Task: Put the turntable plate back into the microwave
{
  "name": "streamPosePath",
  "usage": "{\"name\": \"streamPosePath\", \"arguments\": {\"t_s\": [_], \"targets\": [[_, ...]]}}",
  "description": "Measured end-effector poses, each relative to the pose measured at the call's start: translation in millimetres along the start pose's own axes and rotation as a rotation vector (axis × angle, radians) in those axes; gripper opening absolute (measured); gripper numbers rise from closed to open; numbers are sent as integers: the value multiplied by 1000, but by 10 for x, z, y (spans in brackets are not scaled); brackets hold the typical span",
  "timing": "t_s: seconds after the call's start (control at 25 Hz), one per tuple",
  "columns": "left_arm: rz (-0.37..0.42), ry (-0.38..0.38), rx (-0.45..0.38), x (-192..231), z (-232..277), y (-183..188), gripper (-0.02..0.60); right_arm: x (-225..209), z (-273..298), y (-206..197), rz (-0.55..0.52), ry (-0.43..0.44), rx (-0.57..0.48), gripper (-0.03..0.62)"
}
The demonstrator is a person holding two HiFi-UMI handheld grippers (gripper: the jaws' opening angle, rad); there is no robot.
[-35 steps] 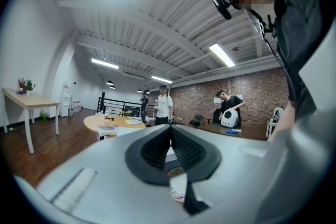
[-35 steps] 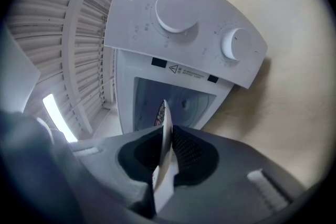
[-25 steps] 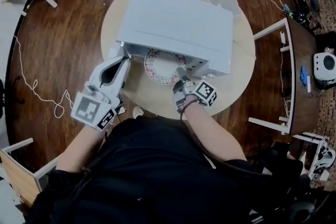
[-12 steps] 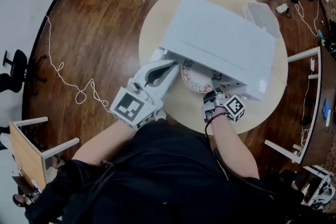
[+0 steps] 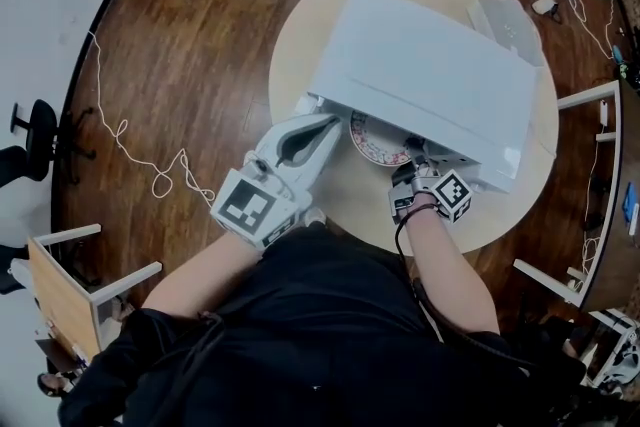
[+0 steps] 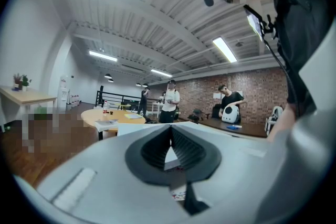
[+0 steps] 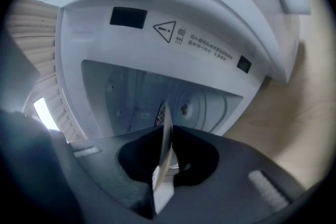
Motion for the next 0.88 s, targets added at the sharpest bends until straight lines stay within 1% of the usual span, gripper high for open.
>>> {"name": "streamPosePath", "arguments": {"t_s": [0.16, 0.36, 0.48, 0.64, 0.8, 0.88], "targets": [[-4, -1, 3, 11, 28, -2, 5, -16, 38, 11, -3, -12, -13, 26], [15, -11, 13, 45, 19, -62, 5, 12, 113, 7, -33, -12, -28, 26], [8, -15, 17, 69, 31, -81, 5, 18, 164, -3, -30, -21, -48, 26], [-20, -24, 21, 33, 54, -30, 5, -12, 199, 9, -33, -59, -81, 26], [-14, -26, 28, 50, 34, -48, 5, -29, 229, 16, -25, -78, -111, 26], [-28, -23, 28, 49, 45, -27, 5, -36, 246, 26, -31, -88, -120, 26]]}}
Point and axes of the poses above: the fingertips, and each gripper's own axes: z forward along the fingers, x to its left, y out of its top, the point moved 7 cm from there along -z, backward along the fingers, and after that the axes turned 10 degrees about y, right-handed, at the moved point
